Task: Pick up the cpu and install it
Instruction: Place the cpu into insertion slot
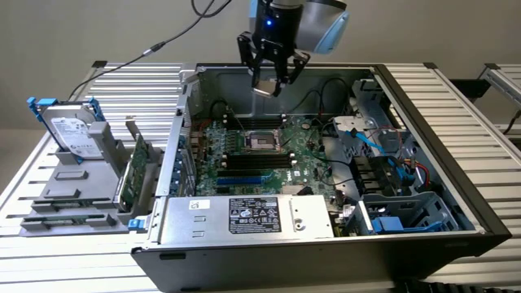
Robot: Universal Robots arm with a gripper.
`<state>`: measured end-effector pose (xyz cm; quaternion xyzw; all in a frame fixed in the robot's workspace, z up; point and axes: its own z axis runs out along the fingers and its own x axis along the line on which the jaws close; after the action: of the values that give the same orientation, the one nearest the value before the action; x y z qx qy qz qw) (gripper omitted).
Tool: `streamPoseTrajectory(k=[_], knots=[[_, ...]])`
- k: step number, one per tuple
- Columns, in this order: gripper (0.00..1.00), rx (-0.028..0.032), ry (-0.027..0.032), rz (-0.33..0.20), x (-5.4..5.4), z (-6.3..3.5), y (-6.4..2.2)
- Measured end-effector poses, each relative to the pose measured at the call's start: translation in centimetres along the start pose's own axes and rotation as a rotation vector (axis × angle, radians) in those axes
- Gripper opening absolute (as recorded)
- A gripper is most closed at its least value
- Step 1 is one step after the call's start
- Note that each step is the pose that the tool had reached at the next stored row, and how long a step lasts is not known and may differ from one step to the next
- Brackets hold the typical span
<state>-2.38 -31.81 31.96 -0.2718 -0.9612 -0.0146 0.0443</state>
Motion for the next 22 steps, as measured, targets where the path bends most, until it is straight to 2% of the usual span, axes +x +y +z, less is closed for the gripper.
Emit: streamPoseTrajectory(k=[15,22], knots=[[0.55,-0.0255,-0.0011,0.272,-0.1,1.16,-0.01],[0.55,-0.0367,-0.0016,0.393,-0.1,1.40,0.00]])
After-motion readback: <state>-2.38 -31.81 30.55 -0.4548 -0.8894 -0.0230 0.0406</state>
